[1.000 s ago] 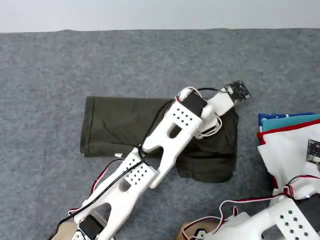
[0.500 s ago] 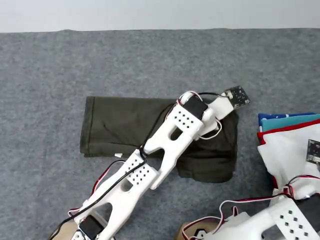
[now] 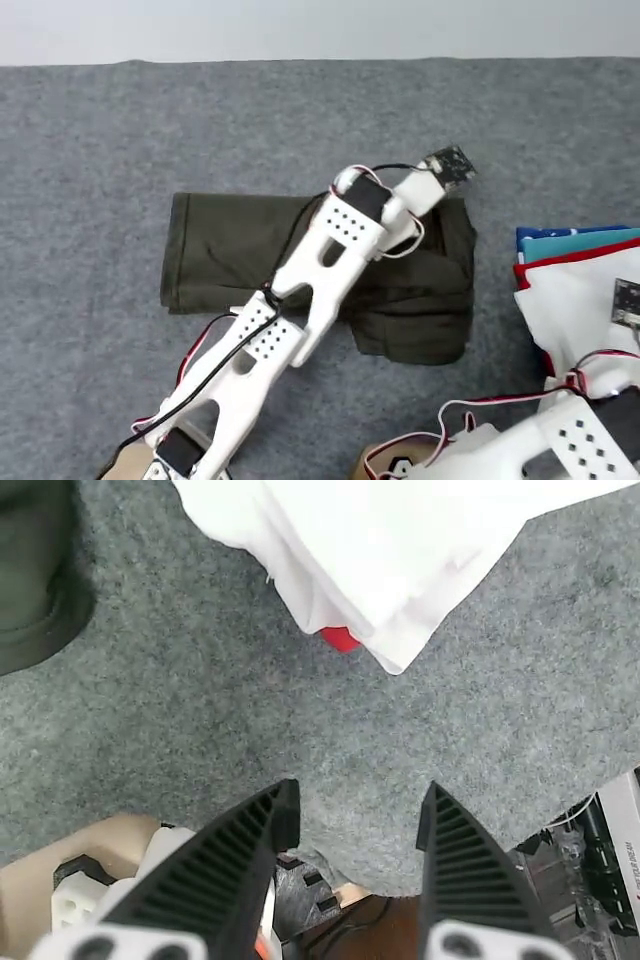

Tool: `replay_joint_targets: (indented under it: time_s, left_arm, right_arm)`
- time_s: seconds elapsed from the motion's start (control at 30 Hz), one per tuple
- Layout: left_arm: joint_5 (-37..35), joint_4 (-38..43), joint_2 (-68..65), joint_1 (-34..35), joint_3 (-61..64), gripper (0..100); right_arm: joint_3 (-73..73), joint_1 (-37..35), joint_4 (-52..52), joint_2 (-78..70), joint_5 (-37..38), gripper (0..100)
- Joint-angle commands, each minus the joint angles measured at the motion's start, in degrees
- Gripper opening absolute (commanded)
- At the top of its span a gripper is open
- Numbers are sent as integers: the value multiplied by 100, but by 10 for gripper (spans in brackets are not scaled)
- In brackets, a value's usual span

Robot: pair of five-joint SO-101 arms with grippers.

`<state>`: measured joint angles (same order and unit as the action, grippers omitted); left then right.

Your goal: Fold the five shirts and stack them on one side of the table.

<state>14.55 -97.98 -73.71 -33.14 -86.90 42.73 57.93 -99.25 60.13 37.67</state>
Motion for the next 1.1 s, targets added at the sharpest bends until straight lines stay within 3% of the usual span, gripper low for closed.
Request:
replay_joint_targets:
  time_s: [0.0,0.73,0.9,1.07]
  left_arm:
    - [-18,114,35,88,-259,2]
    - [-26,607,35,360,-242,8]
    - [-26,290,62,352,-479,150]
    - [0,-176,79,281,-954,162]
  right_arm:
    - [-18,57,-31,84,18,197]
    - [-18,57,-40,84,18,197]
    - [-9,57,-40,84,26,197]
    - [-9,48,-22,84,26,197]
